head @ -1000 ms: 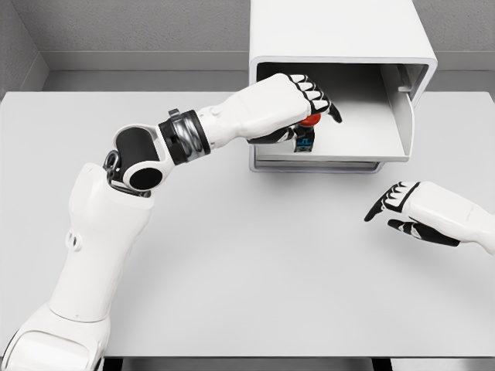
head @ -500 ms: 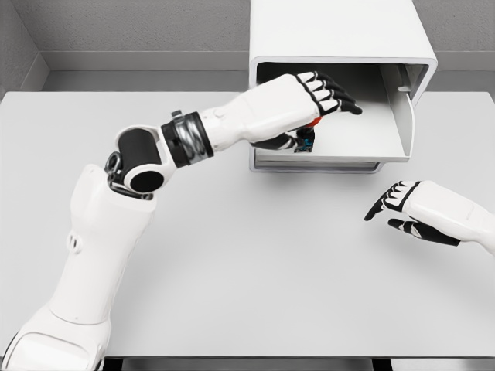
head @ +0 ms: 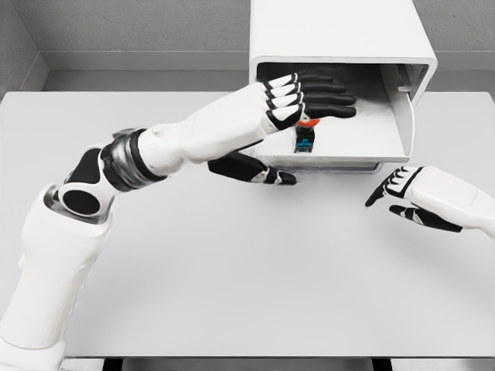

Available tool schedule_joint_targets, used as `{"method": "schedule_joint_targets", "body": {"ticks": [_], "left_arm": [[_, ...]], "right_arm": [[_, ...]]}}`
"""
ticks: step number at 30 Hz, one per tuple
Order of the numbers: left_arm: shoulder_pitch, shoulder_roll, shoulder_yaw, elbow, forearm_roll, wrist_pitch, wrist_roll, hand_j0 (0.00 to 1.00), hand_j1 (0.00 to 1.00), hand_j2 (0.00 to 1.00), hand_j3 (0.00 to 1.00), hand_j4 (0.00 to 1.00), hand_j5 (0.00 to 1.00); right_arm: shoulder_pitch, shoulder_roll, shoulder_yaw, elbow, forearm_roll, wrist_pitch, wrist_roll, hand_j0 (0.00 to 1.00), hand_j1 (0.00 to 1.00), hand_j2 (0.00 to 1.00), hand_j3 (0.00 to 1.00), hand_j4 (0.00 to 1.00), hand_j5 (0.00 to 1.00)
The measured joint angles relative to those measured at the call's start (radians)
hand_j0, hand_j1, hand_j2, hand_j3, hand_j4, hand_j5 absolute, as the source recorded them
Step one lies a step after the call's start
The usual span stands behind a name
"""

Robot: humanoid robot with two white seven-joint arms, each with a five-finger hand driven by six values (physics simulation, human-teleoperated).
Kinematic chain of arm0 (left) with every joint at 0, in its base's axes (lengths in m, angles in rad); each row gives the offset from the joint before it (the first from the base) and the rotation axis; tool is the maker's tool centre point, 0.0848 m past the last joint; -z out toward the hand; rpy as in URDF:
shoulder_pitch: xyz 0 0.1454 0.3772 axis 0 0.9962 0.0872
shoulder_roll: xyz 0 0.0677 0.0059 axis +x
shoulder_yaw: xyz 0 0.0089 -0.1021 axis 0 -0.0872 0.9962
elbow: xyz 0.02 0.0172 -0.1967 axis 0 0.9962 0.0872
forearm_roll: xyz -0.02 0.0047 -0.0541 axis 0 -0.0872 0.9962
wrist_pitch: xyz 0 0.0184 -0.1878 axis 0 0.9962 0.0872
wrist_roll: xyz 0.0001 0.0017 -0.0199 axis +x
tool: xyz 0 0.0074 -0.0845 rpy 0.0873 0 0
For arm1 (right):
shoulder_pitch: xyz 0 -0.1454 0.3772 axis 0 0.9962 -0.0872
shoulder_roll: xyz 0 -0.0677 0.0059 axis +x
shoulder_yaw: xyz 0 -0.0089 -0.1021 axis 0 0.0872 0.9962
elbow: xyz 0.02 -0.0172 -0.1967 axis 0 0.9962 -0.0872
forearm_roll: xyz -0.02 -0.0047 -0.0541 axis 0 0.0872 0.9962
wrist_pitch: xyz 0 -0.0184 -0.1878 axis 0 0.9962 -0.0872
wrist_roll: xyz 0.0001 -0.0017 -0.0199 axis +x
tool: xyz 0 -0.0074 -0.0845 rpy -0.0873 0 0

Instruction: Slide open multi-storey tabletop storage cabinets and put open load switch and slide close multi-storey tabletop storage cabinets

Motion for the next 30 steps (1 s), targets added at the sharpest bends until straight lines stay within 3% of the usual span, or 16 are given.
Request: {"method": "schedule_joint_targets", "body": {"ticks": [4,6,9,12,16,24,30], "left_arm": [[0.170,0.214,0.075,-0.002,0.198,-0.001,0.000,1.00,1.00,1.00,1.00,1.00,1.00],[0.273,0.272,0.154,-0.002,0.239,-0.001,0.000,1.00,1.00,1.00,1.00,1.00,1.00],[0.336,0.309,0.258,0.032,0.275,0.000,0.000,1.00,1.00,1.00,1.00,1.00,1.00],[0.345,0.322,0.310,0.136,0.275,0.001,0.000,1.00,1.00,1.00,1.00,1.00,1.00],[0.348,0.328,0.336,0.232,0.198,0.001,0.000,1.00,1.00,1.00,1.00,1.00,1.00],[0.351,0.328,0.347,0.290,0.147,0.001,0.000,1.00,1.00,1.00,1.00,1.00,1.00],[0.354,0.327,0.354,0.316,0.143,0.001,0.000,1.00,1.00,1.00,1.00,1.00,1.00]], "right_arm": [[-0.031,0.012,0.000,0.000,0.005,0.000,0.002,0.62,0.62,0.62,0.62,0.62,0.62],[-0.046,0.027,0.005,0.000,0.014,0.000,0.002,0.62,0.62,0.62,0.62,0.62,0.62],[-0.074,0.039,0.029,0.002,0.021,0.000,0.002,0.62,0.62,0.62,0.62,0.62,0.62],[-0.094,0.049,0.049,0.004,0.025,0.000,0.003,0.62,0.62,0.62,0.62,0.62,0.62],[-0.118,0.065,0.081,0.010,0.035,0.000,0.003,0.62,0.62,0.62,0.62,0.62,0.62],[-0.227,0.112,0.150,0.066,0.040,0.000,0.036,0.62,0.62,0.62,0.62,0.62,0.62],[-0.270,0.146,0.188,0.122,0.043,0.000,0.061,0.62,0.62,0.62,0.62,0.62,0.62]]}}
